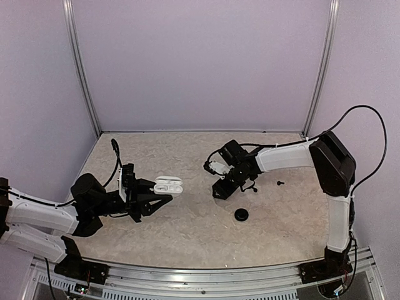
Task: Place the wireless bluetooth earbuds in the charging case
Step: Move the right earbud to the center of the board, then pick up the right earbud from the center of the board.
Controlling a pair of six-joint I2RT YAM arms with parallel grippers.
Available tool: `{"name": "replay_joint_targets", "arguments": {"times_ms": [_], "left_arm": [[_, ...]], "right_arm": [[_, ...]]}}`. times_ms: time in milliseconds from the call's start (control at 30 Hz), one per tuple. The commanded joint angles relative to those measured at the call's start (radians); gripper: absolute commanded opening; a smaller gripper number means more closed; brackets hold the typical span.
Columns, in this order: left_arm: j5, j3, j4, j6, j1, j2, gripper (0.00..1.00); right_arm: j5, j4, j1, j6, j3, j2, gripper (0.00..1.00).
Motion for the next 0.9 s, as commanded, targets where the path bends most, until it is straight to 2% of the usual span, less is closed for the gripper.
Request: {"name": "replay_joint_targets", "arguments": {"times_ms": [0, 100, 200, 267, 433, 867], "left_arm": [[-0.004, 0.002, 0.032, 0.004, 0.006, -0.010, 0.00], [-0.005, 0.002, 0.032, 0.003, 0.007, -0.011, 0.00], [-0.004, 0.002, 0.032, 0.003, 0.007, -0.011, 0.00], [-0.004, 0.000, 0.031, 0.003, 0.007, -0.013, 0.00], [-0.005, -0.003, 0.027, 0.006, 0.008, -0.019, 0.00], [-0.005, -0.006, 0.027, 0.008, 0.008, -0.024, 0.00]], "right_arm": [[-0.202, 0.080, -0.050, -0.032, -0.030, -0.049, 0.58], [-0.319, 0.125, -0.108, -0.051, -0.066, -0.096, 0.56], [-0.391, 0.119, -0.166, -0.055, -0.071, -0.099, 0.46], [-0.410, 0.114, -0.183, -0.059, -0.075, -0.096, 0.42], [-0.425, 0.074, -0.184, -0.092, -0.070, -0.072, 0.37], [-0.470, 0.055, -0.182, -0.146, -0.068, -0.004, 0.37]]}}
